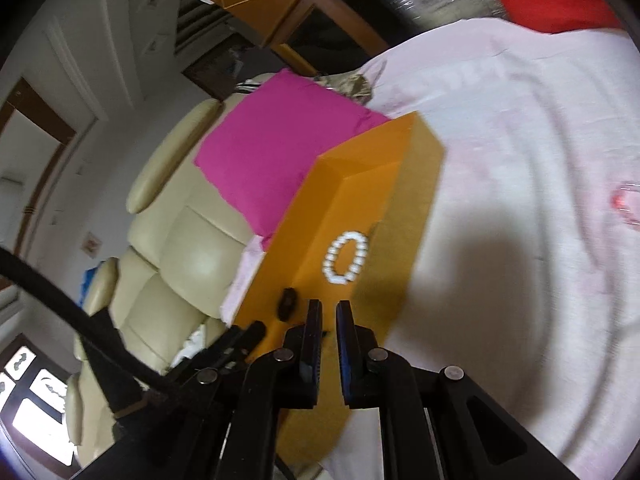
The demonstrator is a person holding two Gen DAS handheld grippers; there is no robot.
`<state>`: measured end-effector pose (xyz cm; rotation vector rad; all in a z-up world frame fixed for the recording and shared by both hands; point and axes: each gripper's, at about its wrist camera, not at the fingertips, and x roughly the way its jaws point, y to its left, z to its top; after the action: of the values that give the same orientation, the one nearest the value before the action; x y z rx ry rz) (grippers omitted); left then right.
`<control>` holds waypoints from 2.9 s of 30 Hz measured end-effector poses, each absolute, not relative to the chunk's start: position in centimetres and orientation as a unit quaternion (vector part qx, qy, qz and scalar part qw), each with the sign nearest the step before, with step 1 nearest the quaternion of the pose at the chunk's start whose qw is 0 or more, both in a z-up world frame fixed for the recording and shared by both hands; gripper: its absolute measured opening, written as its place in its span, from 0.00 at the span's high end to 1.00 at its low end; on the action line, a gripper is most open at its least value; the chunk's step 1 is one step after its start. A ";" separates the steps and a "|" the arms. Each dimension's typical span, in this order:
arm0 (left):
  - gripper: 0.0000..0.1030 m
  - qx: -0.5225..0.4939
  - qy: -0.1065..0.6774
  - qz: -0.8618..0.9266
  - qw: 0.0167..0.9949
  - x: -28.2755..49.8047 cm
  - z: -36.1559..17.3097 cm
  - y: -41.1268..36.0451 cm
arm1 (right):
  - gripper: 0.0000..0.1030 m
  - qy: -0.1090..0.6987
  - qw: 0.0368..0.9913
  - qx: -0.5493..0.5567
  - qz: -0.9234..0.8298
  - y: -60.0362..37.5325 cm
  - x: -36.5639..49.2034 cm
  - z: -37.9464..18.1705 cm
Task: Organize jewelry
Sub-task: 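Open both tools and withdraw them toward the pink and purple bracelets, then move both open tools over the pink crystal and purple bead bracelets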
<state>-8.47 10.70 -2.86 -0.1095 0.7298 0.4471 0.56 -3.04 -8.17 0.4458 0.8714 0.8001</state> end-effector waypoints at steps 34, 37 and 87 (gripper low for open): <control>0.19 -0.070 0.279 0.033 0.957 -25.1 9.0 -8.0 | 0.81 0.317 0.930 0.149 0.111 -32.8 -16.7 -2.1; 0.19 -0.033 0.233 -0.007 0.972 -29.4 10.4 -9.8 | 0.81 0.309 0.935 0.141 0.102 -32.5 -17.9 0.1; 0.18 0.041 0.296 0.072 0.952 -21.7 6.1 -5.7 | 0.51 0.226 0.950 0.171 0.130 -31.3 -17.1 4.7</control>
<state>-21.68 -5.72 6.12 0.0825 0.6011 0.1461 -17.06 -31.28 4.70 0.3486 0.4595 0.2639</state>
